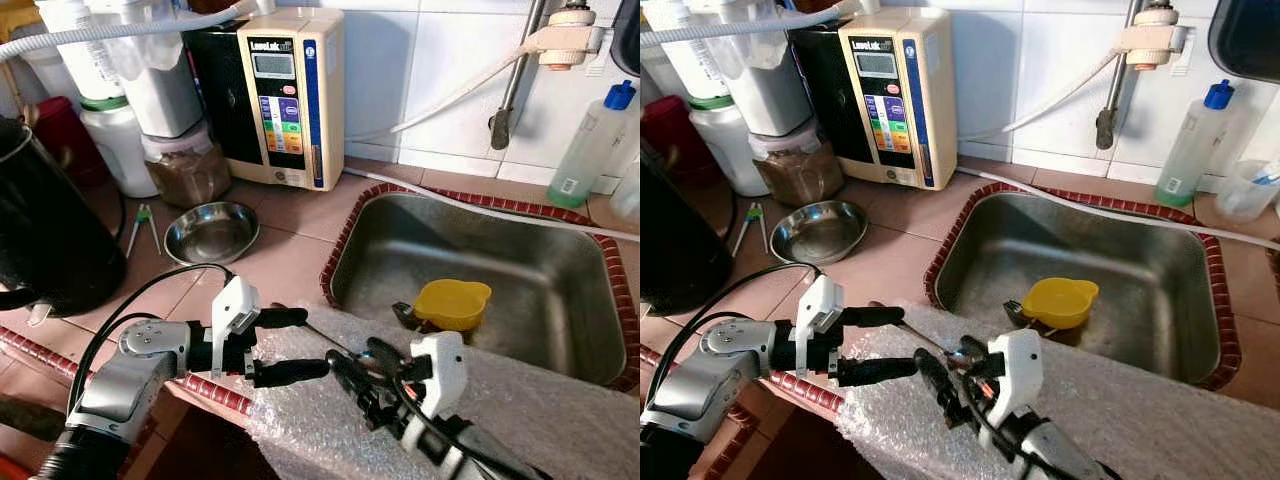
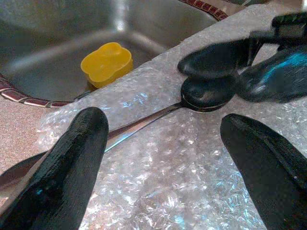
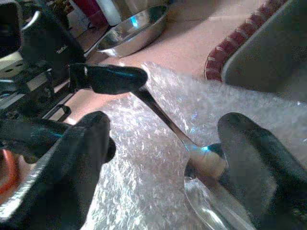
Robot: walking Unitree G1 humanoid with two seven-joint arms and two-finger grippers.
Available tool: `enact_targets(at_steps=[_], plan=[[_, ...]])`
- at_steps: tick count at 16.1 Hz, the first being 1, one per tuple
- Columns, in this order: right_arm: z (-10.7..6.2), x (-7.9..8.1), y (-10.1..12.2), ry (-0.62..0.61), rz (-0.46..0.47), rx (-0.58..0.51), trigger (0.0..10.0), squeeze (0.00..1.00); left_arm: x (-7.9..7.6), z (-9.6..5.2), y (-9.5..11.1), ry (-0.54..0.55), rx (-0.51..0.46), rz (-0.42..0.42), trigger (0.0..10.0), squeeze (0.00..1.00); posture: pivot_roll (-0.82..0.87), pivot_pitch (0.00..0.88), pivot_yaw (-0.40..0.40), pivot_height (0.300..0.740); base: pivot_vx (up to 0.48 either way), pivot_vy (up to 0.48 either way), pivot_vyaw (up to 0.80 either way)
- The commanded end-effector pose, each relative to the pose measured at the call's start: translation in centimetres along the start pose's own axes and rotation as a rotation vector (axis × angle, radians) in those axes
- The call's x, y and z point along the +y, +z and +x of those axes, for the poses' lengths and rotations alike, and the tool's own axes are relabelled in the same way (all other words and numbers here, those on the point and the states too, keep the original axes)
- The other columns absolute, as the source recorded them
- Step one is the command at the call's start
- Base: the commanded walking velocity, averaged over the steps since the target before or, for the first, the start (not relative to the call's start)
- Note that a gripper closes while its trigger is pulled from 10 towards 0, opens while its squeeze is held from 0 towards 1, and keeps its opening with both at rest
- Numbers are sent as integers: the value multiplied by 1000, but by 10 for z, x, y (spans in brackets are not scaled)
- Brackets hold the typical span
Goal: Kitchen organization
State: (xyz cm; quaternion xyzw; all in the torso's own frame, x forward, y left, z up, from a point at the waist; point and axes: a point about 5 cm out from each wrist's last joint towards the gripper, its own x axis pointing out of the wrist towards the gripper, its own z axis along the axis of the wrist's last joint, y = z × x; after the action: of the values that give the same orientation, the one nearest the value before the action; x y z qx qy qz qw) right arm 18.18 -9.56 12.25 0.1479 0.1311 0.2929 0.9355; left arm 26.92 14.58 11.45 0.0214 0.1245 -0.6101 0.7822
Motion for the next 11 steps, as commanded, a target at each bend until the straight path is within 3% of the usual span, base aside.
enact_targets(at_steps=[1,6,11], plan=[[-3,3,5,-5,-58,-1,10000,1000,4,-2,4,18,4,16,10000,0,-57,16,100,740,0,0,0],[-15,8,8,-10,-77,22,10000,1000,3,-3,3,15,10,14,10000,0,-59,20,102,740,0,0,0],[-20,7,-11,-19,-3,104,10000,1000,2,-2,2,9,12,11,10000,0,-60,25,101,740,0,0,0]])
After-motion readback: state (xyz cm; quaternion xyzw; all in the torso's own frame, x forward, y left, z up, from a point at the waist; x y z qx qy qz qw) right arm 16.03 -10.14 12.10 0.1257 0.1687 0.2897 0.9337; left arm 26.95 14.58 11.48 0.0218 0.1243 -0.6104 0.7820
